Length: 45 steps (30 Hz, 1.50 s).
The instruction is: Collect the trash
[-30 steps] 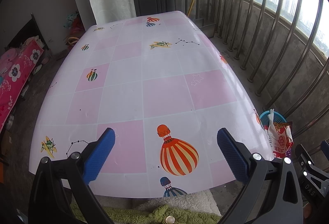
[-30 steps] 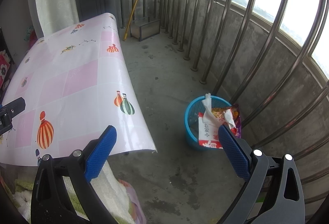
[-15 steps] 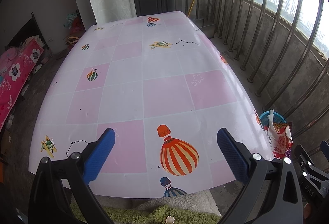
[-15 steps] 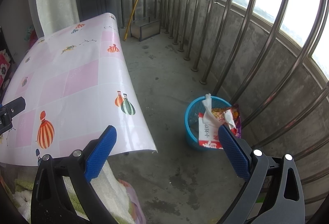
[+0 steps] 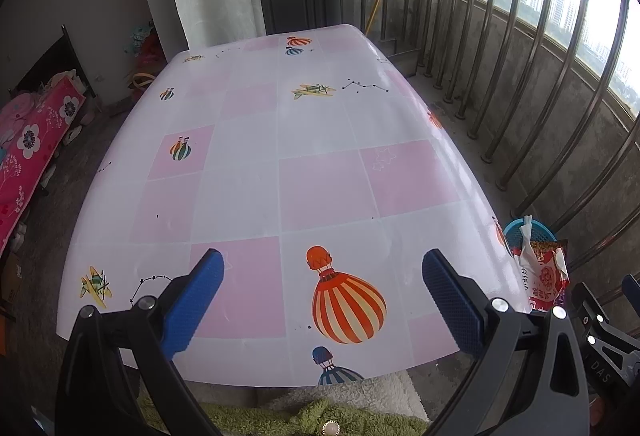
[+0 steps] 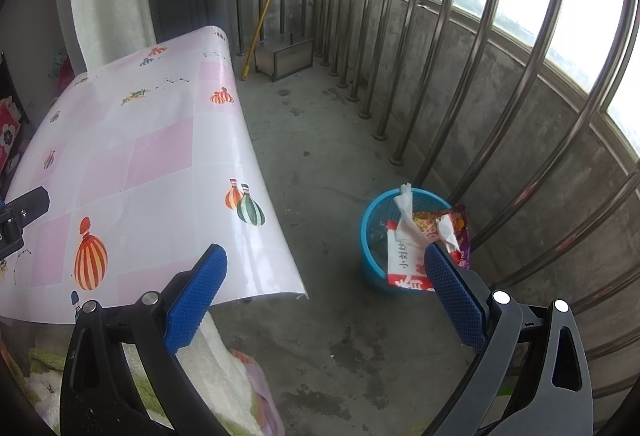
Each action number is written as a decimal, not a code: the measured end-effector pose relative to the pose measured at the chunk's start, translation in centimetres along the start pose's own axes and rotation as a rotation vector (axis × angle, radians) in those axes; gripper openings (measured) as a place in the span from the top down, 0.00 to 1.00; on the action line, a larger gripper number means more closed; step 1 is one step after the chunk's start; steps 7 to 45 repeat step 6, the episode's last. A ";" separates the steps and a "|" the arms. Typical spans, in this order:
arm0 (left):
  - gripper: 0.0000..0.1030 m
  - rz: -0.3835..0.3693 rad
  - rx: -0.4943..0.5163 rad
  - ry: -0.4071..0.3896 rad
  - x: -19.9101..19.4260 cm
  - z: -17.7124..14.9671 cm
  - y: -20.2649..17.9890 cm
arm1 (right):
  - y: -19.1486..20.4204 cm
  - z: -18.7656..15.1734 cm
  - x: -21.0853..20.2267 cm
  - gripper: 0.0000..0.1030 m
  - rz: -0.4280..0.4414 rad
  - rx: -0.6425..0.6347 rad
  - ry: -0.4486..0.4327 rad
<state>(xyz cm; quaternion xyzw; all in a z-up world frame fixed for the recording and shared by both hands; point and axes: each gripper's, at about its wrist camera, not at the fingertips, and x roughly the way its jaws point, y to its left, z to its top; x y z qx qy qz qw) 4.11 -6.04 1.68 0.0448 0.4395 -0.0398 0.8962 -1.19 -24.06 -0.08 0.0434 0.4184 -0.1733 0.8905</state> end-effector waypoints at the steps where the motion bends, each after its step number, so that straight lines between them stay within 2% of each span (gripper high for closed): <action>1: 0.06 -0.001 0.000 0.001 0.0 0.0 0.0 | 0.0 0.0 0.0 0.08 -0.001 0.000 0.000; 45: 0.06 -0.003 -0.006 -0.001 -0.2 0.2 0.0 | 0.1 -0.1 -0.1 0.08 -0.003 0.000 0.000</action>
